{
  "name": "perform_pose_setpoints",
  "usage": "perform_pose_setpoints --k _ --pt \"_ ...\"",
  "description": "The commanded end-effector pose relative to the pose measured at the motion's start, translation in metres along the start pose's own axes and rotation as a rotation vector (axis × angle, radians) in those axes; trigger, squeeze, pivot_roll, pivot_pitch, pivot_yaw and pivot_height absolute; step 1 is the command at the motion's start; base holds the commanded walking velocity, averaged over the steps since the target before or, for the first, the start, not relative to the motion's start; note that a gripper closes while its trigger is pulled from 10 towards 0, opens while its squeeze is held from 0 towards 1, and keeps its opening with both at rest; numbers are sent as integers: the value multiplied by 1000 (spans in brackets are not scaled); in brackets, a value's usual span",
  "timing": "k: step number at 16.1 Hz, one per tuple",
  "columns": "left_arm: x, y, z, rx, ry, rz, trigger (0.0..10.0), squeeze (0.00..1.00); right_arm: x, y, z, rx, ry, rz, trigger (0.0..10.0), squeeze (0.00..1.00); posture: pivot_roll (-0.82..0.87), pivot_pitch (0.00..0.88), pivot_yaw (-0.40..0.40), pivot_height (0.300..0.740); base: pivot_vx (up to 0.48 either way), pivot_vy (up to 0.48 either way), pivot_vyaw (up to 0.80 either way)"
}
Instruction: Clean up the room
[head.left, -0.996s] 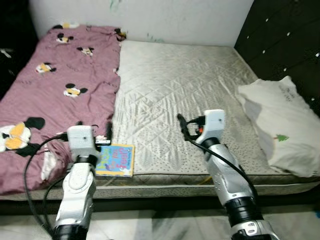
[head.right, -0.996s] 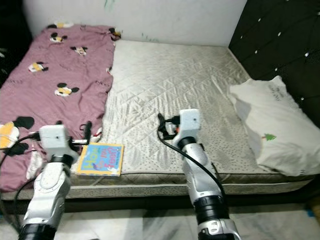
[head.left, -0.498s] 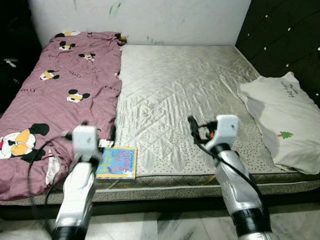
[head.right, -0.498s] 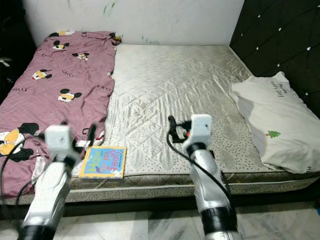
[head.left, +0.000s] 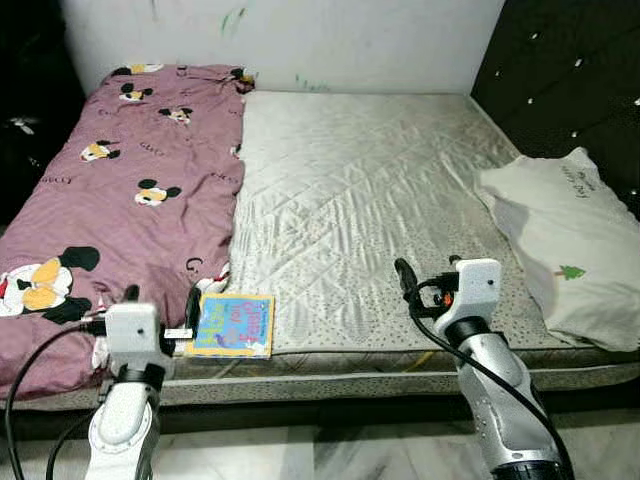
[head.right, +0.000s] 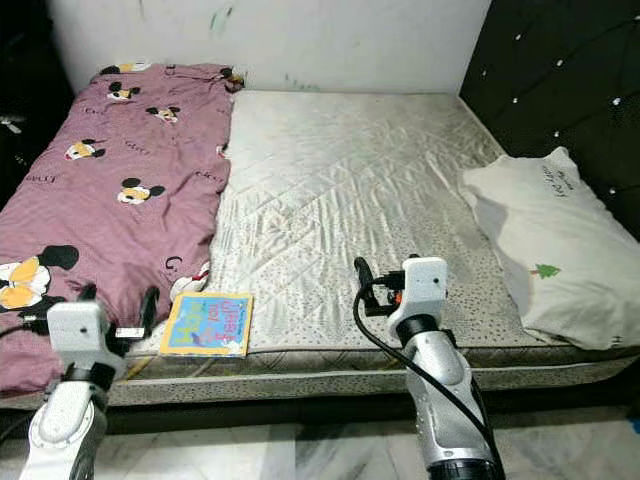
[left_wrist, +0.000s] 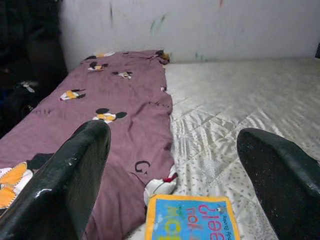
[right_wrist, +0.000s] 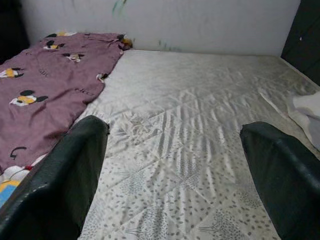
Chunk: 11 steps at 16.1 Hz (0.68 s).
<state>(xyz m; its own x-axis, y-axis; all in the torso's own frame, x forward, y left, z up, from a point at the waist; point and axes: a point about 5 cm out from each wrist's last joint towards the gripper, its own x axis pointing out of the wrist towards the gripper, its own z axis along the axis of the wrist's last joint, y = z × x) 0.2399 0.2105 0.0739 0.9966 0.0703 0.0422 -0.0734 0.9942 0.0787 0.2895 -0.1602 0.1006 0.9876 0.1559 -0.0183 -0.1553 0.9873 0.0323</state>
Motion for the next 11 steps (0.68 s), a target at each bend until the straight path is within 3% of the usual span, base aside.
perform_pose_setpoints --k 1,7,11 --pt "1 -3 3 -6 -13 -10 10000 0 1 1 7 0 -21 3 10000 0 -39 0 -50 740 0 0 0" --pt "3 -1 0 -8 -2 -6 10000 0 5 3 11 -13 -13 12 10000 0 -39 0 -55 740 0 0 0" --pt "7 -2 4 -11 -11 0 10000 0 8 -2 13 -33 -27 -54 10000 0 -40 0 -55 740 0 0 0"
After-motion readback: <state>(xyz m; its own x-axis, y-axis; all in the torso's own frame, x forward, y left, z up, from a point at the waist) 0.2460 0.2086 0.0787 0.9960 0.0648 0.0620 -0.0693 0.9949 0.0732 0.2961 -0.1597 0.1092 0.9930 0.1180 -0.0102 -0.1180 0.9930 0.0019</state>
